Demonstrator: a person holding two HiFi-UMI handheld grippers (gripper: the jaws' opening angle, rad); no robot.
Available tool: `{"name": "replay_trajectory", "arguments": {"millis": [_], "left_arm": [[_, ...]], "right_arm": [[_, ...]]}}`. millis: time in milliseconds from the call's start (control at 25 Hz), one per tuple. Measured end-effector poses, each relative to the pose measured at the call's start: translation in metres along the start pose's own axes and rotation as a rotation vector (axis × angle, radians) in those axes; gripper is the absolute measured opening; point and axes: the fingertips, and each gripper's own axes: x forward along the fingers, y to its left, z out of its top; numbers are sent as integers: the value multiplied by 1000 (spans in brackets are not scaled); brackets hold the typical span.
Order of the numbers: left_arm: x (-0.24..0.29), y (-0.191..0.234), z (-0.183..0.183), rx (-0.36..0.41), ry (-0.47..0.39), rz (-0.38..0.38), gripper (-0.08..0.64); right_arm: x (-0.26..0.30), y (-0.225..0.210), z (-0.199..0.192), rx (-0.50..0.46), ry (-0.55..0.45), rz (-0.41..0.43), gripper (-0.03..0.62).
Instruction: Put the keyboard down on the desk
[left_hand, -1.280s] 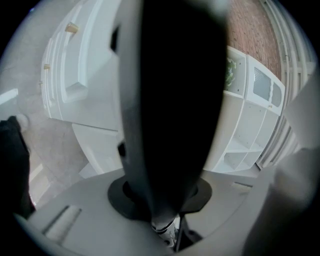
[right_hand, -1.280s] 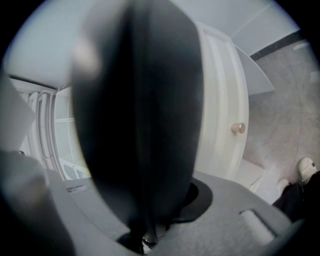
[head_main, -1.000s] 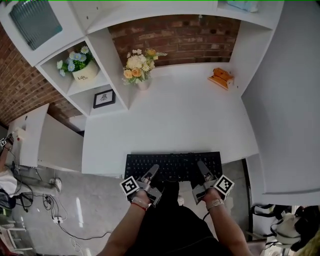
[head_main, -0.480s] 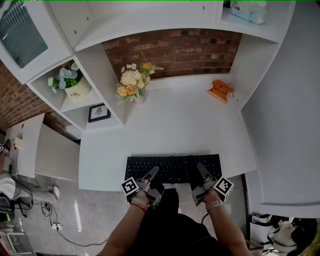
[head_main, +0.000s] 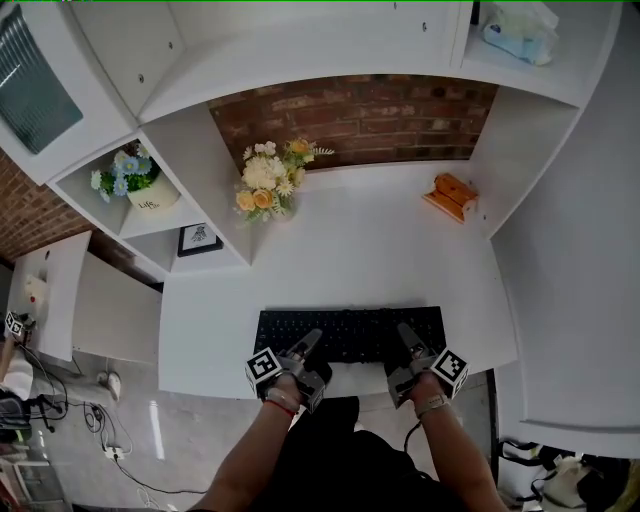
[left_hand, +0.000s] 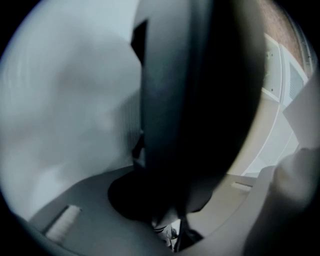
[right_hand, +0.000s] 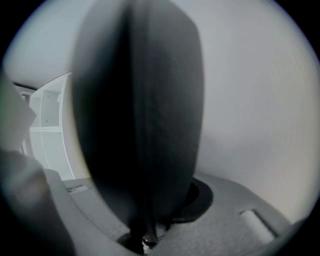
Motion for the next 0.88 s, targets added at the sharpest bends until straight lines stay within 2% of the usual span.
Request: {"name": "replay_trajectory", "arguments": {"millis": [200,320,440,520,640,800,880], "left_arm": [[13,4,14,27,13,18,80],[20,-12,14,21,27,-14,97],[23,-21,14,3,42,-41,140],[22,-24,11,24,71,-60,152],[17,-28,-6,116,183,-88,180],[5,-27,-41,330,397,-98,255],[-3,-19,-54,451,492,-70,274]], "right_arm": [[14,-8,8,52,-19,-27,78],[20,-5,8,68,-27,-41,77],[28,-9,13,73,-26,-21,75],[30,-11,15,74,-27,-25,72],[31,-7,15,88,-33,-43,72],[32,-5,15,97,-39,-52,71],[32,-7,15,97,-37,-47,71]]}}
